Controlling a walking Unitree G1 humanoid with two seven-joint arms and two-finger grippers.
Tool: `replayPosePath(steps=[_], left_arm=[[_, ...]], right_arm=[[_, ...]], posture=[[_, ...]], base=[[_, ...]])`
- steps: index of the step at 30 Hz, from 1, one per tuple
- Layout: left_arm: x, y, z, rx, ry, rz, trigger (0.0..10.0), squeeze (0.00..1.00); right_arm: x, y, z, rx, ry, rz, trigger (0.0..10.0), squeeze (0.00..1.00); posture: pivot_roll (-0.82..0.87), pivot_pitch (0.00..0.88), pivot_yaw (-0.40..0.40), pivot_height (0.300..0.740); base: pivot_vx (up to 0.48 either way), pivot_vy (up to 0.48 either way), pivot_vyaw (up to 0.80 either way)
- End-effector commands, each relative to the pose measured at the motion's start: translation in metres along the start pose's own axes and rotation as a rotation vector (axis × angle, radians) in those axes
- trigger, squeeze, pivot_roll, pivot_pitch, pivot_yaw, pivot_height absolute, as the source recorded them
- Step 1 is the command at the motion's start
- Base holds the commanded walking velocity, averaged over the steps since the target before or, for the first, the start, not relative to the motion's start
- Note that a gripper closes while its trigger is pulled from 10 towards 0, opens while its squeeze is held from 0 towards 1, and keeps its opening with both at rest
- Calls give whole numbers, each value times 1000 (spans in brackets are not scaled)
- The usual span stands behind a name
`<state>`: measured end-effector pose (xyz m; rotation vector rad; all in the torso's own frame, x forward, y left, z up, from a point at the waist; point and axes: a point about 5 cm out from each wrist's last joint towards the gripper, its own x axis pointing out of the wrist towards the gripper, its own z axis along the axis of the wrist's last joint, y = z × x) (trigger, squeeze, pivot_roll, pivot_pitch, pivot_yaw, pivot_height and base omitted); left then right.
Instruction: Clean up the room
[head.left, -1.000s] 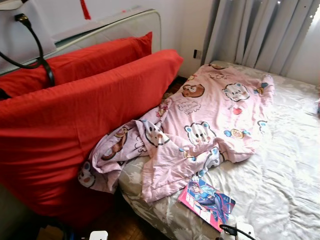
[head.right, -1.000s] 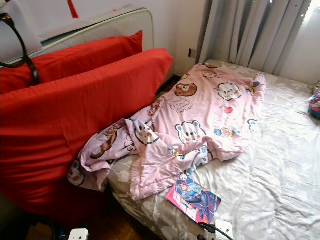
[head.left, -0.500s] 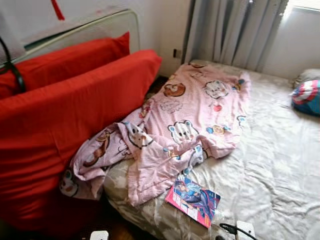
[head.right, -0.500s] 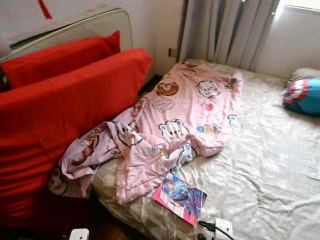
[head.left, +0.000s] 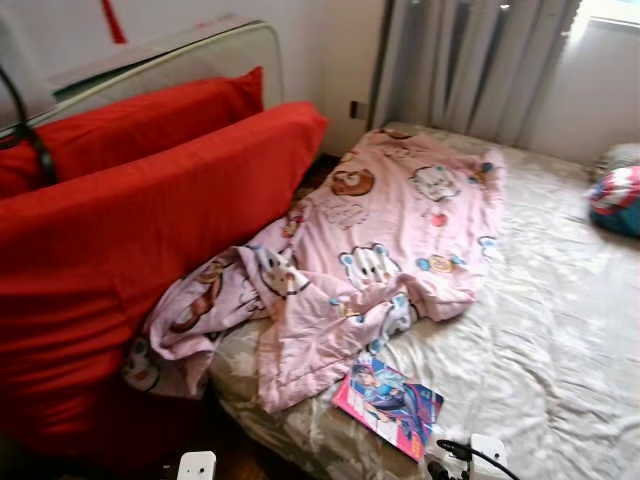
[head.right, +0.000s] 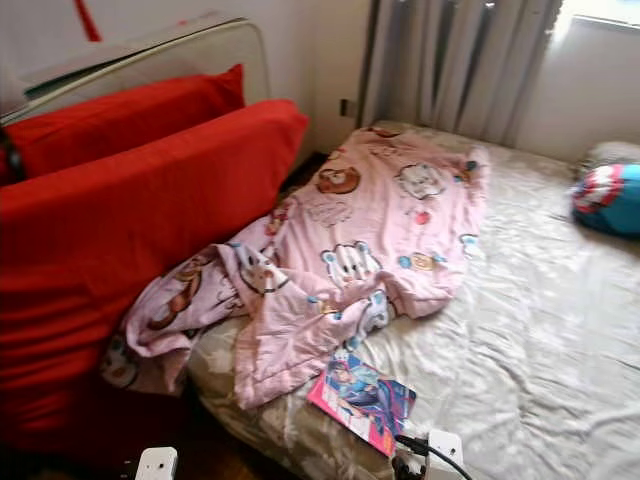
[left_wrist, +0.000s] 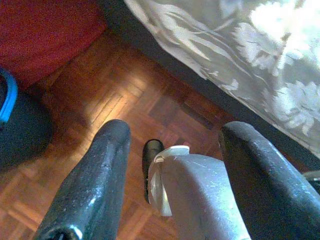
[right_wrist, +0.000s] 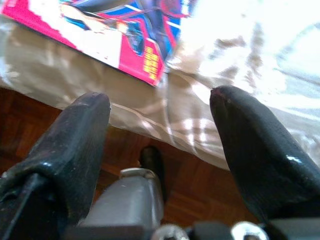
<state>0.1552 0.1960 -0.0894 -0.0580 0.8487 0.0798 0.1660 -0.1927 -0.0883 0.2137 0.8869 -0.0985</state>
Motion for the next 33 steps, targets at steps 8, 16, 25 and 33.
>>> replayPosePath(steps=[8,16,25,33], left_arm=[[3,10,39,31,-226,65,10000,0],[-7,12,112,128,-611,0,10000,0],[-17,17,105,91,-670,-7,10000,0],[-20,13,107,99,-679,-55,10000,0]], right_arm=[[-2,-3,8,1,-110,25,10000,0],[5,26,86,-39,-428,100,10000,0],[-3,22,95,-33,-548,83,10000,0],[-9,17,96,-93,-610,47,10000,0]], posture=[[42,0,-26,740],[47,0,-29,740],[50,0,-40,740],[44,0,-47,740]], base=[[0,0,0],[0,0,0],[0,0,0],[0,0,0]])
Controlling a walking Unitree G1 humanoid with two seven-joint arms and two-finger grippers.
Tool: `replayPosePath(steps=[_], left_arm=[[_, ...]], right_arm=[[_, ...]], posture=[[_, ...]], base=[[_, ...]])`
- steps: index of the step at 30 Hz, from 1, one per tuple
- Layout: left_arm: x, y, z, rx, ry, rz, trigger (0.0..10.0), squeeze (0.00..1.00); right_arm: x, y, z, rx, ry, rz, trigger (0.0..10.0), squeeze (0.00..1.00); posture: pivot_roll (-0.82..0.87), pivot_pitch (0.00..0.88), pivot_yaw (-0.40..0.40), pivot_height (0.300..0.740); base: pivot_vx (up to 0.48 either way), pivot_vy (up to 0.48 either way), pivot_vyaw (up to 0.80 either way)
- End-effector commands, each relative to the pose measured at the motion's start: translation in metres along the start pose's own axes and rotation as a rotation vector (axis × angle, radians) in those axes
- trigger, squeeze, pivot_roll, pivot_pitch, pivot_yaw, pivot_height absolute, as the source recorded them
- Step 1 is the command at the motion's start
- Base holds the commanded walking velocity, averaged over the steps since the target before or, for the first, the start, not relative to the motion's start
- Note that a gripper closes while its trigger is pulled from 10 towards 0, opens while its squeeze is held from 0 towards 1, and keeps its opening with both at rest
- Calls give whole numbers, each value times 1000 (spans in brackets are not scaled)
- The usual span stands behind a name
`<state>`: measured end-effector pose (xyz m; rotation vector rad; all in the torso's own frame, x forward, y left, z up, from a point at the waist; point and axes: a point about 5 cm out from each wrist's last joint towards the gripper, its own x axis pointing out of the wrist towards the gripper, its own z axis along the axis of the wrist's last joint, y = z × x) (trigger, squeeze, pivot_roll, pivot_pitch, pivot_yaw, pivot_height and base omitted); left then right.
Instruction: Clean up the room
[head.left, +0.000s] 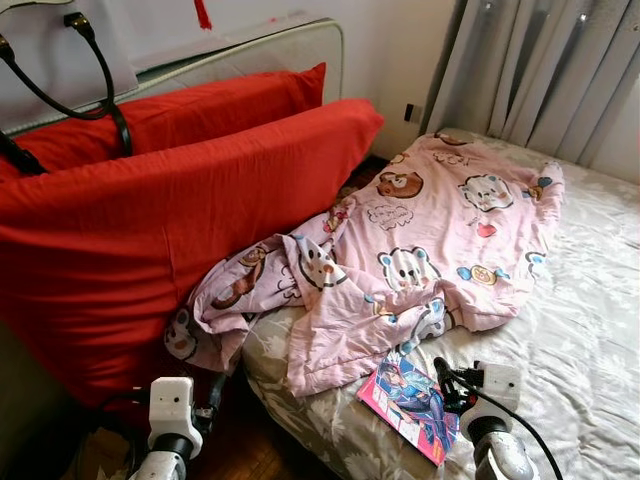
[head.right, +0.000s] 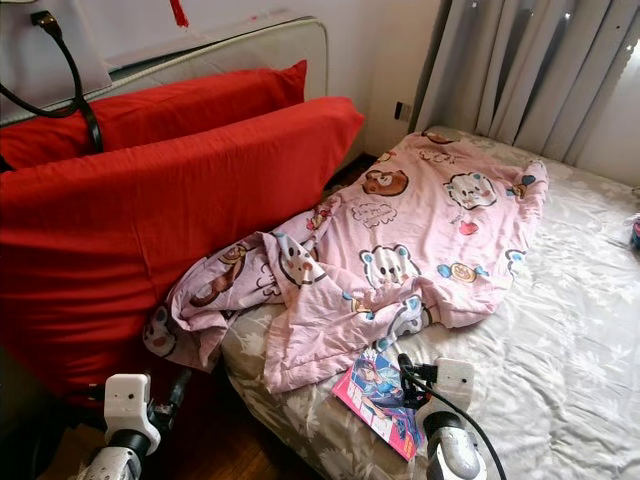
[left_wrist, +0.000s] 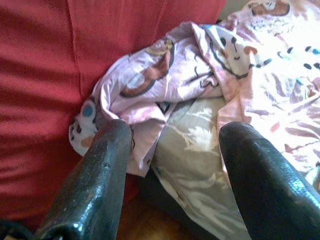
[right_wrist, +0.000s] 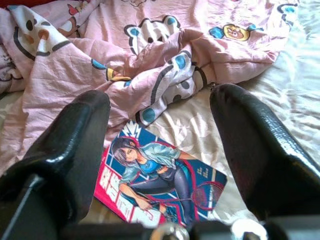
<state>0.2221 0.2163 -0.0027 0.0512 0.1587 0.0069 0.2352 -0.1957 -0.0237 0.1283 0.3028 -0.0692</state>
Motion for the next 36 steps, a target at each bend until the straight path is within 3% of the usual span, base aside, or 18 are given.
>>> replayPosePath(steps=[1,8,12,30,36], left_arm=[[-2,0,-2,-12,12,-6,10000,0],[3,-3,6,-31,-12,-4,10000,0],[2,-8,4,-42,-4,-16,10000,0],[-4,-9,3,-57,15,-29,10000,0],[-6,-9,2,-57,24,-30,10000,0]], right_arm=[[0,-1,4,-24,-30,-6,10000,0],[-3,-14,3,-13,-16,-121,10000,0],[-5,-8,-2,-9,-7,-107,10000,0],[-3,-10,0,-17,4,-113,10000,0],[-3,-11,1,-11,2,-102,10000,0]], posture=[[44,0,-47,740],[49,0,-52,705],[42,0,-48,670],[52,20,-54,670],[54,31,-52,651]], base=[[0,0,0],[0,0,0],[0,0,0],[0,0,0],[0,0,0]])
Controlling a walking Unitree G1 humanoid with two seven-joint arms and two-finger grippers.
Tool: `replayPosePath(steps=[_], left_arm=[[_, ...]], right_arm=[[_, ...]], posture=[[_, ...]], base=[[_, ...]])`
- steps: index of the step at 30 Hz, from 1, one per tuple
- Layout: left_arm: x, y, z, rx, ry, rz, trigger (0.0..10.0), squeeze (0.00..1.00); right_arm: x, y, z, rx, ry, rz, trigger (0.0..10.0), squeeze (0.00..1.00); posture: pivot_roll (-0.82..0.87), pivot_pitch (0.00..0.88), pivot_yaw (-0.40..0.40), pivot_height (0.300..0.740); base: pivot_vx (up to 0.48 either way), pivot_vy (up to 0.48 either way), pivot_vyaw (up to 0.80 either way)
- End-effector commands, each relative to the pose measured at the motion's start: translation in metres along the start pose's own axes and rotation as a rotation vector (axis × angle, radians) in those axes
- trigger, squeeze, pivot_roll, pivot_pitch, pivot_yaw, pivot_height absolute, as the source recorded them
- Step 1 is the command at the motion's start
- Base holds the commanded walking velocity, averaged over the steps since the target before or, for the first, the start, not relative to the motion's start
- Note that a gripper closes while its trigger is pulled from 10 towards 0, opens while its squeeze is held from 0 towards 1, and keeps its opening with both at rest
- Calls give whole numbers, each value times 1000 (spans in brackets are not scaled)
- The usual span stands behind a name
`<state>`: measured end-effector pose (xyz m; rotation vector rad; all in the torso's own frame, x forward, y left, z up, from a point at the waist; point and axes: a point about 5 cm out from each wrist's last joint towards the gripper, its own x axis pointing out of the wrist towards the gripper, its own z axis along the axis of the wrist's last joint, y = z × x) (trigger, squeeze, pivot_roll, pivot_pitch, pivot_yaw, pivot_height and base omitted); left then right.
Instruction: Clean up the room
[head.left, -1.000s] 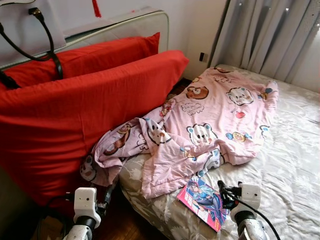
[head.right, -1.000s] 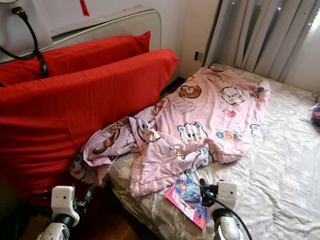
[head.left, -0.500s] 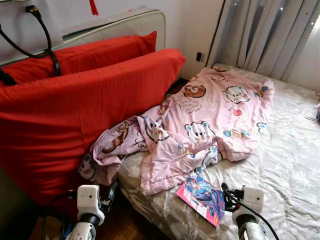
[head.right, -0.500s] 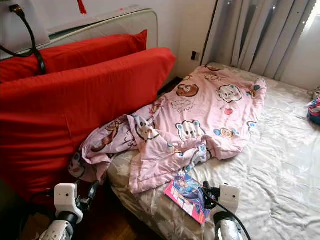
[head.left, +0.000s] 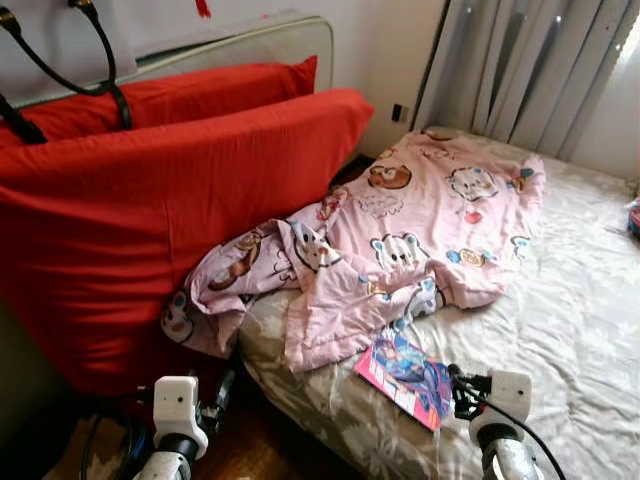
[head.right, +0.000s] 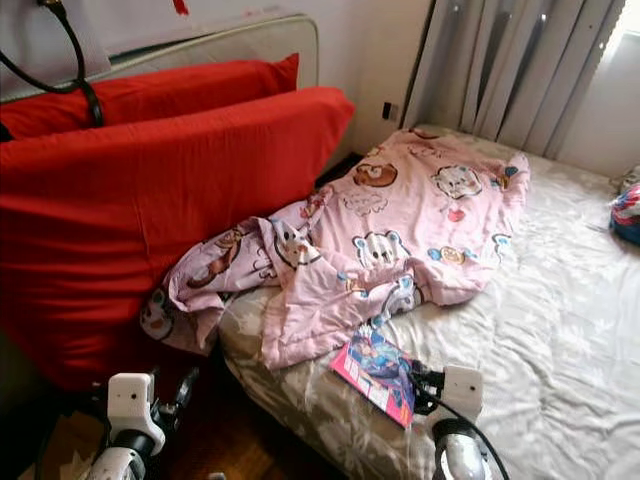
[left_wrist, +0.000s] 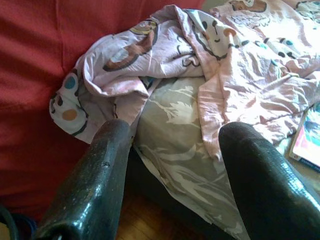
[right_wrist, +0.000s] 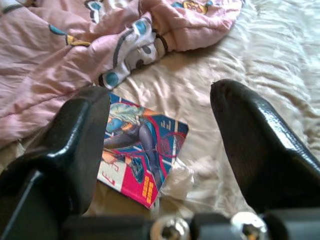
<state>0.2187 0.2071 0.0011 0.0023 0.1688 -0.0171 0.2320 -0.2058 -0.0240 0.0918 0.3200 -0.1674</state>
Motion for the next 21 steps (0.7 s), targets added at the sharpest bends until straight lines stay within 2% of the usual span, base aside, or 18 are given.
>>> replayPosePath(steps=[1,21], left_arm=[[-2,0,-1,-10,14,-1,10000,0],[0,0,-1,-30,37,6,10000,0]], right_arm=[[0,0,0,10,-5,-1,10000,0],[3,7,1,28,9,32,10000,0]], posture=[[54,31,-52,651],[57,61,-56,651]], base=[[0,0,0],[0,0,0]])
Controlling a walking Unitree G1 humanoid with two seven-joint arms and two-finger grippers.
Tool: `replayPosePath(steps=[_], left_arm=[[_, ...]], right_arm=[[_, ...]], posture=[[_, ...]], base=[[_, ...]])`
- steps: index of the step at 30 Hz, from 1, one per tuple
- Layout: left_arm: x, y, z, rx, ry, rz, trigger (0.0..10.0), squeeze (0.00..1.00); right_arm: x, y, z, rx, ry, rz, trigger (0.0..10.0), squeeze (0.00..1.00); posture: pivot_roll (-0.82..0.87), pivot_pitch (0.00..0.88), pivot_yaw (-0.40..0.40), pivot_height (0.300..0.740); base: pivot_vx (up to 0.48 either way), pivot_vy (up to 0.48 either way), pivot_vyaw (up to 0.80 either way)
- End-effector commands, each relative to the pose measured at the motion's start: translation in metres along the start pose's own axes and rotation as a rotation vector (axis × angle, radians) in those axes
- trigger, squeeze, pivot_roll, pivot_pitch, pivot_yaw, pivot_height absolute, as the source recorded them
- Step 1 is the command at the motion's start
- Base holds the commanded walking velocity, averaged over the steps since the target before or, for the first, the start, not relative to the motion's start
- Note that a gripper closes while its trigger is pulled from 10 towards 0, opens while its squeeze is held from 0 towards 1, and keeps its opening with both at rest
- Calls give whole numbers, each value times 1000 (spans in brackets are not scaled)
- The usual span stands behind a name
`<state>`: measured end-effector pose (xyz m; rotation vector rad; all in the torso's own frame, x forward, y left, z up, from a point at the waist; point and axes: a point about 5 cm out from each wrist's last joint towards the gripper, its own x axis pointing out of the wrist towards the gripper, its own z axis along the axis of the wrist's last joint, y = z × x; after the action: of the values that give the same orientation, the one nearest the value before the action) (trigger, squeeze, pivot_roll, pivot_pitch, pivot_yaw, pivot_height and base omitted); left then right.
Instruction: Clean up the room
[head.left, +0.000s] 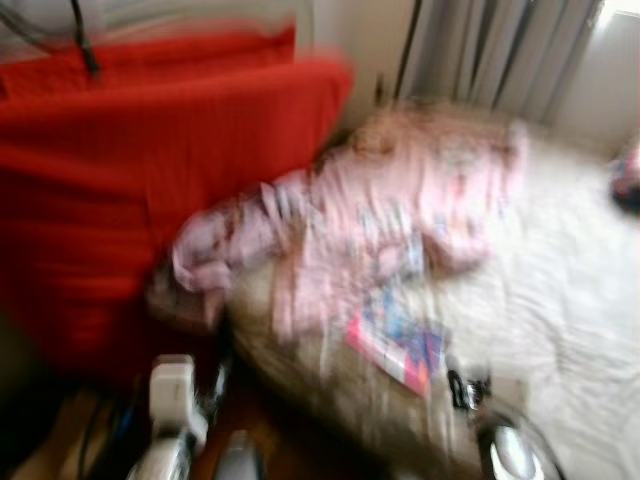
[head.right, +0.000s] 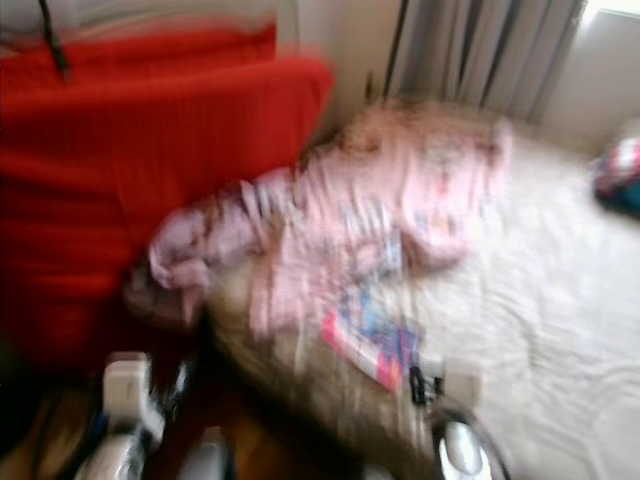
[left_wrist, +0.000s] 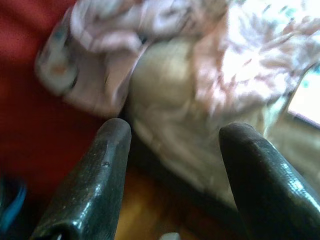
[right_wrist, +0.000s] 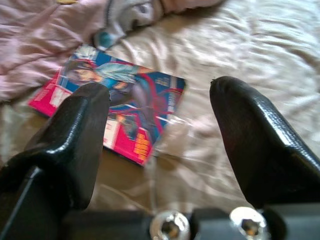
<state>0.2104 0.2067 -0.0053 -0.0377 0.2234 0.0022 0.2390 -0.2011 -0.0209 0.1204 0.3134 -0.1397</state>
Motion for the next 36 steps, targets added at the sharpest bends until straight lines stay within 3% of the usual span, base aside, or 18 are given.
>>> replayPosePath(steps=[1,9,36], left_arm=[[7,0,7,11,-16,-10,10000,0],[7,-2,7,-3,-17,-3,10000,0],[8,-4,6,-9,-8,-16,10000,0]], right_arm=[[-2,1,-3,5,13,0,10000,0],[1,4,-2,3,20,25,10000,0],[4,8,-2,28,42,28,10000,0]], posture=[[58,55,-61,651],[62,56,-68,651],[55,25,-69,651]], base=[[0,0,0],[0,0,0],[291,0,0]])
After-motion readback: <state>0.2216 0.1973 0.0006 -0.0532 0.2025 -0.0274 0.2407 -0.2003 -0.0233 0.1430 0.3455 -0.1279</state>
